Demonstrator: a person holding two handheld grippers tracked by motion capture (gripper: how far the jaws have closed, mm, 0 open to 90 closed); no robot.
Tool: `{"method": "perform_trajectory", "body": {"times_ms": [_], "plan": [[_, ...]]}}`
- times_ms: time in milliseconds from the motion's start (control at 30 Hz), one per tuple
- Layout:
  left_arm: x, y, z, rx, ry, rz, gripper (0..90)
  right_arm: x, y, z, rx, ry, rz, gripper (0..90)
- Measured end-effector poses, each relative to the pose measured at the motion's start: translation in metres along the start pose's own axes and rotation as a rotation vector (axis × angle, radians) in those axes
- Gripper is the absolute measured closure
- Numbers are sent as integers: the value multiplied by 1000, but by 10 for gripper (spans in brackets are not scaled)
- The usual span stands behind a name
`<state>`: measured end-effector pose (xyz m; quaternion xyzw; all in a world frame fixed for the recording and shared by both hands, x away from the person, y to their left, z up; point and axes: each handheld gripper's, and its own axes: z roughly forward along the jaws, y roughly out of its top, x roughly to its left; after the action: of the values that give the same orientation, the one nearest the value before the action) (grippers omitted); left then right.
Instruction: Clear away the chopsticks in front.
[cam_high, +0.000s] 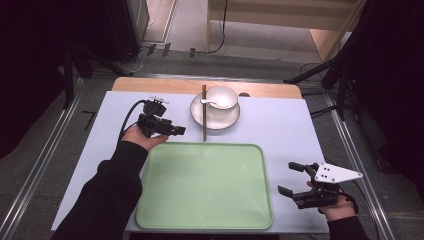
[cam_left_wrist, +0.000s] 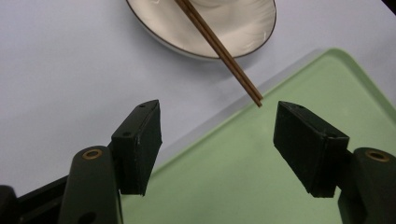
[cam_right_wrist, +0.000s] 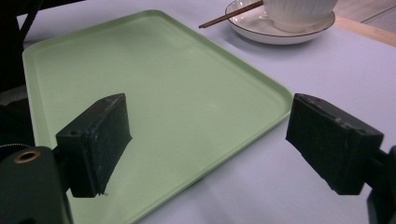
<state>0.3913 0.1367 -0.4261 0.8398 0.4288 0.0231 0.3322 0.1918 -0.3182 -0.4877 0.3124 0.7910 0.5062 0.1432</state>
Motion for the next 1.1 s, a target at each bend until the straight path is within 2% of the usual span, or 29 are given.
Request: {"method": "perform_trajectory", "body": {"times_ms": [67,133,367,433,500,533,600,733,800,867,967,1100], "plan": [[-1,11,9,-6,10,-9,332,0,0,0,1,1,1,143],[-2,18,15,2,27,1,332,0,0,0,2,1,-1,143],[-4,35,34,9,68,7,333,0,0,-1,-1,4,-1,143],[-4,41,43,-22,76,-11,333,0,0,-1,-3,5,-2,143],[-4,43,47,-17,84,0,335,0,-1,-1,-4,6,-3,143],[-4,47,54,-1,97,12,340,0,-1,-1,-5,6,-4,143],[-4,49,58,4,98,4,344,0,-1,-1,-5,6,-5,143],[-2,56,71,2,95,-38,361,0,-1,-2,-8,5,-3,143],[-3,59,76,7,112,-34,374,0,-1,-2,-6,6,-4,143],[-4,65,84,15,127,-50,375,0,-1,-2,-6,6,-2,143],[-4,67,90,4,134,-64,376,0,-1,-2,-8,7,-3,143],[0,66,98,14,130,-87,378,0,-2,-2,-10,7,-2,143]]}}
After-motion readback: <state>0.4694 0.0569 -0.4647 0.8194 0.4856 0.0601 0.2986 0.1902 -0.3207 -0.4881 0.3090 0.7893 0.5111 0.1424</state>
